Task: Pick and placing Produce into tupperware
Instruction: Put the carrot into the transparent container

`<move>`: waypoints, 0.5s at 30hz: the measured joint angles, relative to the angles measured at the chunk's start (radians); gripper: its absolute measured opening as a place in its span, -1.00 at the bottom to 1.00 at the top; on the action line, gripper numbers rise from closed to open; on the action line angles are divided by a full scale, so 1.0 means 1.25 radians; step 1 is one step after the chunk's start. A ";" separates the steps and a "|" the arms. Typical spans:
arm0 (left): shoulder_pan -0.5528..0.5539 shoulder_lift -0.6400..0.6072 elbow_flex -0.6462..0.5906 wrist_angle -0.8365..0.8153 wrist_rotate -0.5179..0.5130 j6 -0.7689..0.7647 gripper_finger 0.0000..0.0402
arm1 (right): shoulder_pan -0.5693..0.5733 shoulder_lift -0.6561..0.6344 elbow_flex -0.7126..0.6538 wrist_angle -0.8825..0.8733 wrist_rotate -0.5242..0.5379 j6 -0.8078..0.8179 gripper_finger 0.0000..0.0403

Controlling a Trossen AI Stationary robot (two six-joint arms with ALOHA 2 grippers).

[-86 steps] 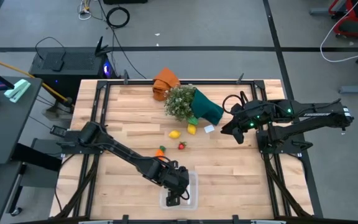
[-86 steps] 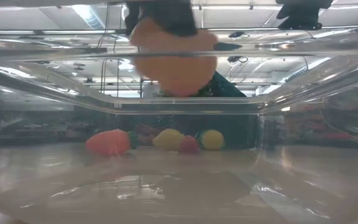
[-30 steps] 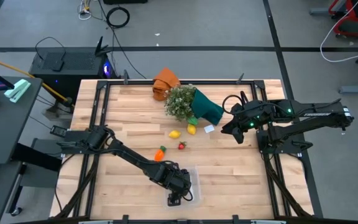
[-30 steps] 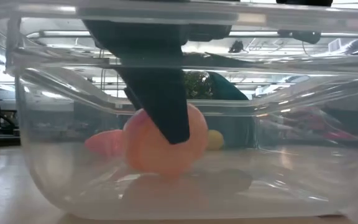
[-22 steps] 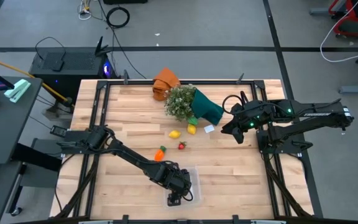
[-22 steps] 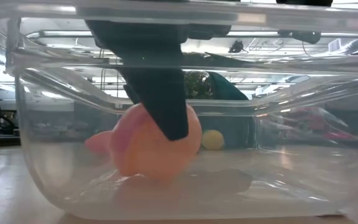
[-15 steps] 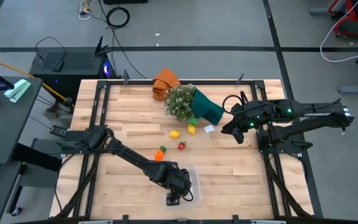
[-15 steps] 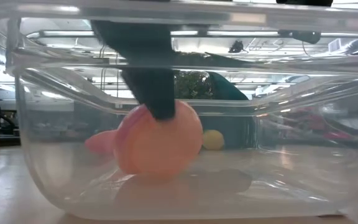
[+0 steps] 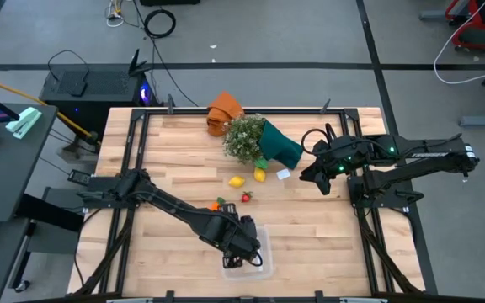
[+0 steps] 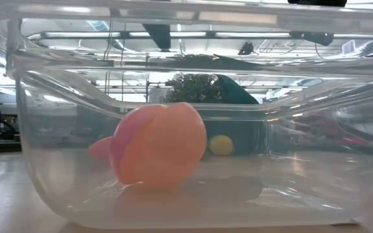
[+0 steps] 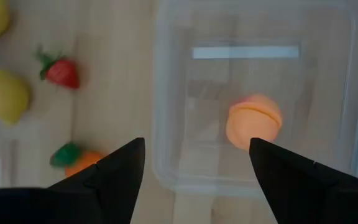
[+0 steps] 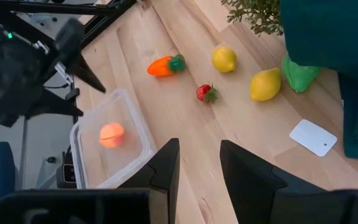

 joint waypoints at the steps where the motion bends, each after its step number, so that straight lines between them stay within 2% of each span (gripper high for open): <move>1: 0.003 -0.005 -0.003 -0.003 0.000 -0.029 0.46 | 0.000 0.000 0.000 0.000 0.000 -0.001 -0.58; 7: 0.037 -0.024 -0.006 -0.134 -0.035 -0.281 0.46 | 0.000 0.000 0.000 0.000 0.000 -0.006 -0.58; 11: 0.059 -0.025 -0.006 -0.203 -0.041 -0.335 0.46 | 0.000 0.000 0.000 0.000 0.000 -0.018 -0.58; 15: 0.089 -0.025 -0.006 -0.199 0.012 -0.366 0.46 | 0.000 0.000 0.000 0.000 0.001 -0.020 -0.58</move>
